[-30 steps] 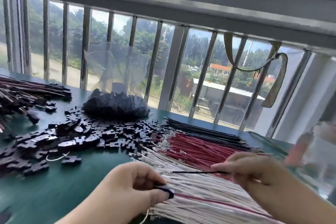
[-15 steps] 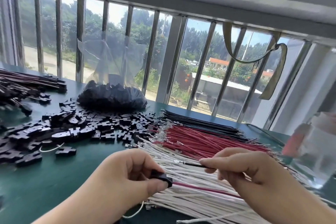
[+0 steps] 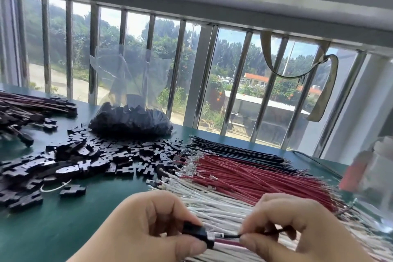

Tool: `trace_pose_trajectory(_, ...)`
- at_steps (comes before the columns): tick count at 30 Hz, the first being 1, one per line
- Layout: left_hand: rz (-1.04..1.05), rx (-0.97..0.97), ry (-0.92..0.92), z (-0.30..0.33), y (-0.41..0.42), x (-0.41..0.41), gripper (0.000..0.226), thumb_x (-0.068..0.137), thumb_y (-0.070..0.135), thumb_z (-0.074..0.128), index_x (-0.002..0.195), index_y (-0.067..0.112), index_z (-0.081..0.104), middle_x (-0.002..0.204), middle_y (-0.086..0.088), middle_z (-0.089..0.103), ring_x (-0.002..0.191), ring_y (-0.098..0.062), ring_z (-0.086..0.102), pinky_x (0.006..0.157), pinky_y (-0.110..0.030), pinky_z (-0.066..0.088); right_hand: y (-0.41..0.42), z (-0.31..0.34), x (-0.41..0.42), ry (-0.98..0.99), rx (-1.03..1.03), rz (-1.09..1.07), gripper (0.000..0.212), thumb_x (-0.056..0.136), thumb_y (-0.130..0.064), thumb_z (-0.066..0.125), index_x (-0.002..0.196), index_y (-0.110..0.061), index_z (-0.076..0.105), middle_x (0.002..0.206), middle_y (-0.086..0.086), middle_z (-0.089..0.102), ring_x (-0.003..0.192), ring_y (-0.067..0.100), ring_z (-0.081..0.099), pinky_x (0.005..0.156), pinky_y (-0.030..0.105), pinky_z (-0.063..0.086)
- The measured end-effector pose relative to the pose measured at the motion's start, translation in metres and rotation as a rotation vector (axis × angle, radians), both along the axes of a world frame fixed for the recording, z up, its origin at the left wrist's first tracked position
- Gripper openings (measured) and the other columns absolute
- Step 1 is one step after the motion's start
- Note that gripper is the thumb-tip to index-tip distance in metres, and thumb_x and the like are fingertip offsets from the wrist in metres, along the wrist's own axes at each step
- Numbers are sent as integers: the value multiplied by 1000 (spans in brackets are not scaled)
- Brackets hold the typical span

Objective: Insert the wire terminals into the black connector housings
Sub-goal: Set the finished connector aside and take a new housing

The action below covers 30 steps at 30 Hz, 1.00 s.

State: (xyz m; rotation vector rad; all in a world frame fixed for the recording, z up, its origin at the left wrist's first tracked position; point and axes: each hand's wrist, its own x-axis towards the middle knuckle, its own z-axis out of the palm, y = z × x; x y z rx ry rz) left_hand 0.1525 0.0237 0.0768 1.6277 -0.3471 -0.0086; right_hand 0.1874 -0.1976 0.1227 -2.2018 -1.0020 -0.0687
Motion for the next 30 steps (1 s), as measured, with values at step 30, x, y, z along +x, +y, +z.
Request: trace_pose_trajectory(30,140,177,-137,-3,-9,-4,17,52,28,81,67,30,73,60,-7,69,43,-5,56,44,-18,43,6,-24,-4,-164,105,2,3,68,-37,74,68,-39,72,60,-13,55,58,0,55,53,2,37)
